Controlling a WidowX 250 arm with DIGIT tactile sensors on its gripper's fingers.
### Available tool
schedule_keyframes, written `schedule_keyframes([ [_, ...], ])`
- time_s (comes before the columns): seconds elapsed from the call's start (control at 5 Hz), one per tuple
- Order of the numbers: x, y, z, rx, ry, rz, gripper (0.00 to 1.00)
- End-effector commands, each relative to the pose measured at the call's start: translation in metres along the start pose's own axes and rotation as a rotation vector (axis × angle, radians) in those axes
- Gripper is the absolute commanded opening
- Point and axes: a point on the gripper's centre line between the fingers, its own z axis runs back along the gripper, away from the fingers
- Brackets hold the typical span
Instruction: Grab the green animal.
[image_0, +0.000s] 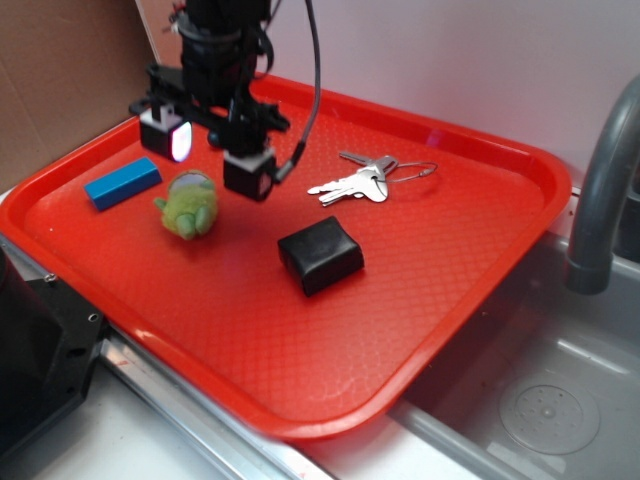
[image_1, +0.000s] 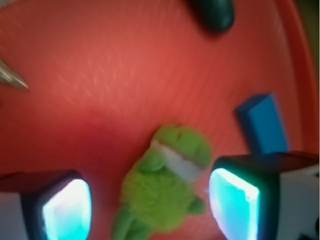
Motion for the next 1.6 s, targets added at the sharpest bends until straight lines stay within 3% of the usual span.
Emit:
schedule_keyframes([
  [0.0,-0.011,0.038,-0.009,0.013,0.024,0.073,1.0],
  [0.4,0.002,0.038,-0.043,-0.032,-0.052,-0.032,0.0],
  [0.6,0.001,0.038,-0.036,-0.054,-0.063,-0.046,0.0],
  [0.8,0.0,0.038,0.015,-0.095,-0.182,-0.08,0.0],
  [1.0,-0.02,0.023,0.068,-0.228,-0.402,-0.056,0.0],
  [1.2,-0.041,0.035,0.115,-0.274,-0.418,-0.023,0.0],
  [1.4,-0.043,0.054,0.162,-0.273,-0.39,-0.094,0.0],
])
